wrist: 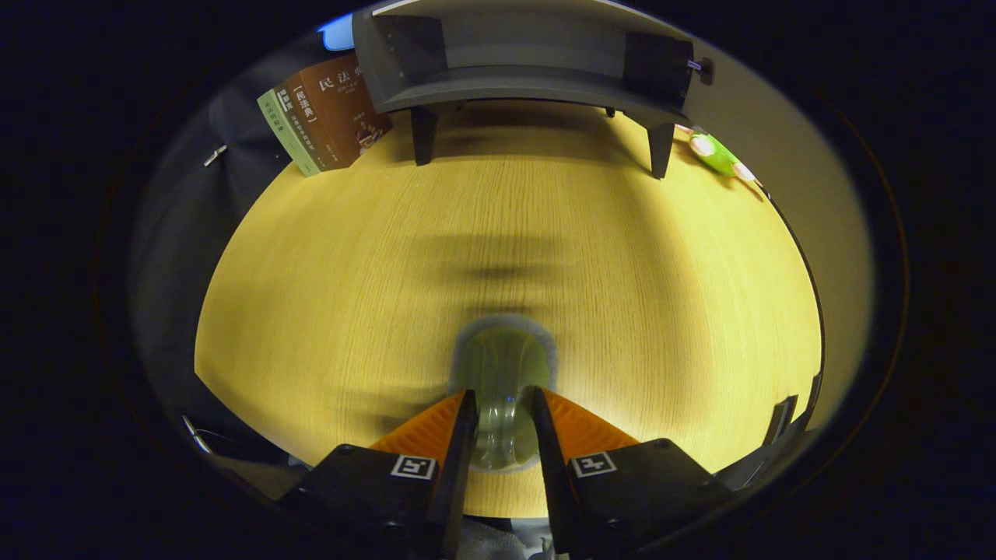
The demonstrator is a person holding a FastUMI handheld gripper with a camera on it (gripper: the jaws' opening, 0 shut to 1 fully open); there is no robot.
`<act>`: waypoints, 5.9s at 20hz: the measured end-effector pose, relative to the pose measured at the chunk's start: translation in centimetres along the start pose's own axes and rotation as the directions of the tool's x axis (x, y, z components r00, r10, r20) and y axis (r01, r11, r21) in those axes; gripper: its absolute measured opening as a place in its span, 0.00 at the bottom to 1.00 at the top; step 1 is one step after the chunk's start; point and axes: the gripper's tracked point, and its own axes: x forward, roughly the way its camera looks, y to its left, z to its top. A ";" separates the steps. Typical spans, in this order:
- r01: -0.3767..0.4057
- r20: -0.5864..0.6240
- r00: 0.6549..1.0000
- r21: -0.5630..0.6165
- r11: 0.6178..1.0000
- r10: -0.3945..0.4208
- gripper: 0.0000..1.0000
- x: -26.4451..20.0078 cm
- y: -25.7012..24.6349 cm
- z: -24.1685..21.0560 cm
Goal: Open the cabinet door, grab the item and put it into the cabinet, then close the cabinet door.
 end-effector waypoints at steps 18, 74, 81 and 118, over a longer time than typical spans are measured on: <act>-0.015 0.175 0.984 -0.057 0.998 0.025 0.07 -9.6 0.6 6.7; 0.045 0.822 0.560 -0.157 0.987 0.105 0.43 -22.5 -1.4 44.2; -0.032 0.867 0.493 -0.060 0.998 0.068 0.55 -30.5 -0.5 35.5; -0.006 0.887 0.461 0.009 1.000 -0.005 0.95 -41.7 -27.1 18.3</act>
